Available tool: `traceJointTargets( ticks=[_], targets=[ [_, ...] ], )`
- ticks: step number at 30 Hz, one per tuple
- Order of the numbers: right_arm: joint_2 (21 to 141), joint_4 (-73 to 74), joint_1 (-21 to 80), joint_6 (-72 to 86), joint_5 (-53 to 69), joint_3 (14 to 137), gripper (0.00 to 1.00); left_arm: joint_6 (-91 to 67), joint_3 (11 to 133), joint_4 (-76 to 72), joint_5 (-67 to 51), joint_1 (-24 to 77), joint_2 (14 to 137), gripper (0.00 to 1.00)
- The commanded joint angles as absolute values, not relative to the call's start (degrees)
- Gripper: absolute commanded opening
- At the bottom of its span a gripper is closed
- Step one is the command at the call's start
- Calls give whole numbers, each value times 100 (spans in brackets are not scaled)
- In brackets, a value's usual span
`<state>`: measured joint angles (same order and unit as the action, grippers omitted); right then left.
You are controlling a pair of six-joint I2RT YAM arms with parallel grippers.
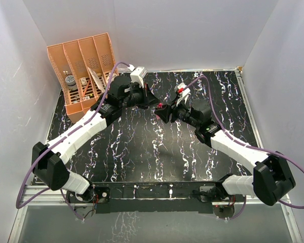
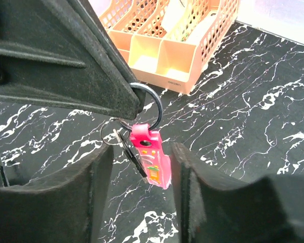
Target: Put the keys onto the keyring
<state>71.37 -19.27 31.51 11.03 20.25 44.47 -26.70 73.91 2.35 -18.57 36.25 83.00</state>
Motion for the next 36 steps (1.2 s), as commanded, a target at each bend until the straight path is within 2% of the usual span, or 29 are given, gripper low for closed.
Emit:
traceJointTargets(
  ticks=[1,5,7,10,15,27,29,32,36],
  targets=[
    [7147,-2506,3173,1173,1874,4703,40,-2734,7576,343,-2021,3634,8227,0],
    [7039,-2565,3173,1213,1696,4618,23,-2723,7551,410,-2004,3631,8188,0],
    [6980,-2519,3173,1187,1564,4594,18,-2718,7570,469,-2009,3630,8175,0],
    [6915,-2472,3173,1162,1415,4564,12,-2671,7625,622,-1995,3634,8157,0],
    [6904,-2389,3173,1138,1257,4575,8,-2564,7802,938,-2011,3630,8169,0],
    [6851,-2013,3173,1052,539,4681,8,-2280,8047,1525,-2108,3631,8180,0],
    [6878,-1976,3173,1066,476,4708,9,-2194,8094,1631,-2131,3630,8191,0],
    [6929,-1886,3173,1106,351,4787,16,-2084,8103,1761,-2175,3630,8178,0],
    [6970,-1878,3173,1084,292,4860,17,-1992,8112,1905,-2303,3630,8187,0]
  ],
)
